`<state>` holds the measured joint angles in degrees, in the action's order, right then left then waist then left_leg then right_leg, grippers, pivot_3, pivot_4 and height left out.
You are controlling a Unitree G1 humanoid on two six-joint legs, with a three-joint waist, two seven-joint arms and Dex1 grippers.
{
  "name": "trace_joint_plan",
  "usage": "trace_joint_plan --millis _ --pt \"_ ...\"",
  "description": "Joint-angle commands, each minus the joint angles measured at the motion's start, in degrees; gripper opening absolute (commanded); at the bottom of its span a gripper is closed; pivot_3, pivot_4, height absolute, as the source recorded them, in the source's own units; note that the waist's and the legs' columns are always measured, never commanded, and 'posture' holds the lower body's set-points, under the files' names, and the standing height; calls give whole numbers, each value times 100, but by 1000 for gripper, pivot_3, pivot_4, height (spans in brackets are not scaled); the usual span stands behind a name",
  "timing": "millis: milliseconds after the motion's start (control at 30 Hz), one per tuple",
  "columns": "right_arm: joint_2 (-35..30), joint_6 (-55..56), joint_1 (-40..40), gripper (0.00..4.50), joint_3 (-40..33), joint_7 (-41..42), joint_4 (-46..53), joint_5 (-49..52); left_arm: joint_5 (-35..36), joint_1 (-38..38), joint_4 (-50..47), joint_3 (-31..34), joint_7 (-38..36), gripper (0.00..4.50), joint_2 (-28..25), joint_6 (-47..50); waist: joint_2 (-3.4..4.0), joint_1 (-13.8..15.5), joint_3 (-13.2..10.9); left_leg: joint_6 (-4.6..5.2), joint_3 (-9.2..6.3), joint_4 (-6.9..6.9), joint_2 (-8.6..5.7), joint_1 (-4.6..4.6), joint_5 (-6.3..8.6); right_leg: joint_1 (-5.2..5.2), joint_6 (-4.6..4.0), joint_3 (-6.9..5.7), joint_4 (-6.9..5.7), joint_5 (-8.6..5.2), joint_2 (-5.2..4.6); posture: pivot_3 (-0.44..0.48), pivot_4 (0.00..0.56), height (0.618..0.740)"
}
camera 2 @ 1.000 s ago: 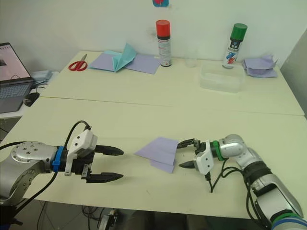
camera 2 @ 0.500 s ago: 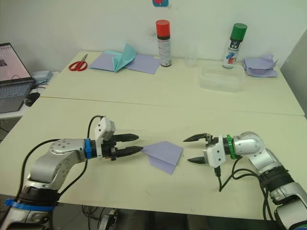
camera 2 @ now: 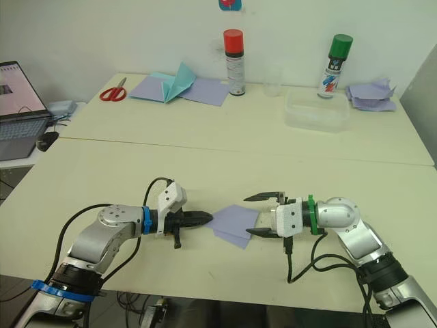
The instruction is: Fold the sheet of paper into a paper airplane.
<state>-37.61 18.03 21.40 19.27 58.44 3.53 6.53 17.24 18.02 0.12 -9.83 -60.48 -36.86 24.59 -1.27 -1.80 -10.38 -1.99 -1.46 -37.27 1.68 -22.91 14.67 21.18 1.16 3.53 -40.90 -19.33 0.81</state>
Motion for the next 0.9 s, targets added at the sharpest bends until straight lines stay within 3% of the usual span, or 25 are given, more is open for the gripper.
trace_joint_plan --millis 33,100,233,367,433,567,900 --pt "111 -1649 -65 3589 -309 -262 644 710 -207 -171 -9 -245 58 27 81 3 0 1 0 0 0 0 0 0 0 0 0 0 0 0 0 0 150 740" --pt "111 -3021 -104 3589 -475 -417 1014 1300 -203 -241 -134 -279 57 27 126 -5 2 7 1 0 -1 -1 0 0 0 -1 0 0 -1 0 0 0 150 740" --pt "139 -7006 69 3589 -1291 -1335 1365 3318 -223 -455 -364 -295 123 27 118 6 1 11 4 -1 -4 -4 -1 -1 0 -8 0 0 0 0 -4 0 150 740" --pt "293 -9250 326 3589 -1987 -1968 1256 4314 -195 -563 -476 -244 179 27 99 39 2 10 4 0 -3 -2 -3 -1 0 -7 0 -1 2 0 -6 0 150 740" --pt "665 -10130 461 3589 -2482 -2409 1046 4567 -187 -590 -492 -234 187 27 89 47 1 10 6 1 -2 3 -4 -2 1 -4 0 1 2 0 -6 0 150 740" --pt "1480 -11021 633 3589 -3079 -3190 701 4625 -228 -586 -427 -279 202 27 112 5 5 -1 13 1 1 8 -6 -1 1 -2 0 5 3 0 -4 0 150 740" --pt "2671 -11053 866 3589 -3489 -4380 -104 4730 -313 -613 -451 -363 233 27 125 -14 9 -24 36 2 8 14 -5 2 1 0 1 13 5 -1 1 0 150 740"
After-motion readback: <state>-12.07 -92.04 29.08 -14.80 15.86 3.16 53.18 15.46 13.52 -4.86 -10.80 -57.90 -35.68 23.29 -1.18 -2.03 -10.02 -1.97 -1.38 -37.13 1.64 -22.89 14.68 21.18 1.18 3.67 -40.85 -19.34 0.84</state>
